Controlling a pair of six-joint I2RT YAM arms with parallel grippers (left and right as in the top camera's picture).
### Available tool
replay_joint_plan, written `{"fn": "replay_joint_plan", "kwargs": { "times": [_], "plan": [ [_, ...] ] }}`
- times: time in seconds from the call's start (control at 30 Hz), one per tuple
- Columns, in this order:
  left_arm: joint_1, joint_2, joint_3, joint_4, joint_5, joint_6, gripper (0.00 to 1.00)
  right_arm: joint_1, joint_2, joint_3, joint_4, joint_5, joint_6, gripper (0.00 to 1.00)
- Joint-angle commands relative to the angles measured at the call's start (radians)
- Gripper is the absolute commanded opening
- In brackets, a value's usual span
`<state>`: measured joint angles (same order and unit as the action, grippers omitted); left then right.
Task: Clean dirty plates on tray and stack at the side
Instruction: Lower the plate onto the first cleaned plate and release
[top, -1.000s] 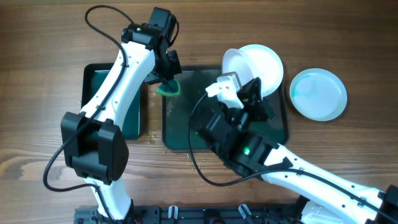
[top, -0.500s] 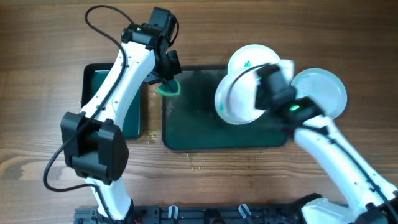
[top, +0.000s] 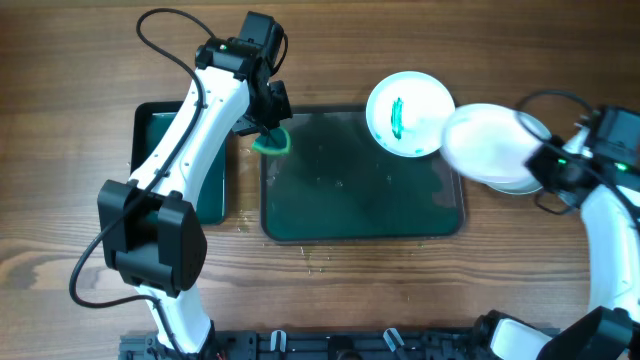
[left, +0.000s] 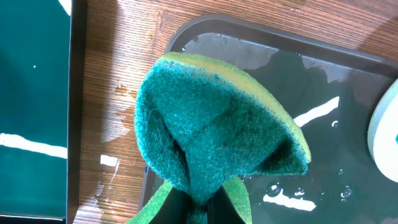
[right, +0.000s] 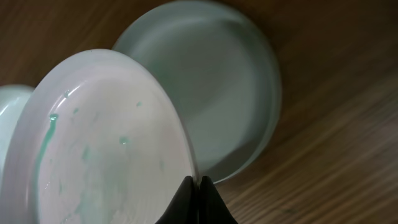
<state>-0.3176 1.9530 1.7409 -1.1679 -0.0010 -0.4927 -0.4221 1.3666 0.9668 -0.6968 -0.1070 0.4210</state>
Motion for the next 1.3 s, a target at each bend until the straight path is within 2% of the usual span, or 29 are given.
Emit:
{"fn": "replay_joint_plan", "kwargs": {
  "times": [0.0,0.23,0.37,0.4,0.43,0.57,0.63,0.87,1.03,1.17,1.27],
  "plan": [
    [0.005,-0.01,0.011,-0.001,0.012,-0.013,0.04,-0.077,-0.013,-0.029,0.008,0.124,0.036,0.04],
    [0.005,-0.01,0.011,-0.001,0.012,-0.013,0.04,-0.08,0.038,-0.032,0.061,0.251,0.08,0.05],
    [0.005,-0.01,0.011,0.0,0.012,-0.013,0.04,-0.08,0.091,-0.032,0.092,0.256,0.079,0.06],
    [0.005,-0.01,0.011,0.0,0.012,-0.013,0.04,-0.08,0.106,-0.032,0.099,0.245,0.079,0.09],
    [0.005,-0.01,0.011,0.0,0.012,-0.013,0.04,-0.08,0.123,-0.032,0.111,0.207,0.075,0.17],
    [0.005,-0.01,0.011,0.0,0.012,-0.013,0.04,-0.065,0.152,-0.032,0.148,0.028,0.003,0.36],
    [0.005,-0.01,0.011,0.0,0.012,-0.013,0.04,-0.042,0.15,-0.028,0.15,0.014,-0.005,0.38],
    [0.005,-0.01,0.011,0.0,0.012,-0.013,0.04,0.121,0.147,0.085,0.112,-0.041,-0.074,0.4],
    [0.005,-0.01,0.011,0.0,0.012,-0.013,0.04,0.238,0.156,0.158,0.165,-0.103,-0.081,0.4],
    [0.005,-0.01,0.011,0.0,0.012,-0.013,0.04,0.279,0.248,0.235,0.186,-0.151,-0.133,0.4],
    [0.005,-0.01,0.011,0.0,0.011,-0.013,0.04,0.296,0.369,0.327,0.124,-0.164,-0.202,0.4]
  ]
}}
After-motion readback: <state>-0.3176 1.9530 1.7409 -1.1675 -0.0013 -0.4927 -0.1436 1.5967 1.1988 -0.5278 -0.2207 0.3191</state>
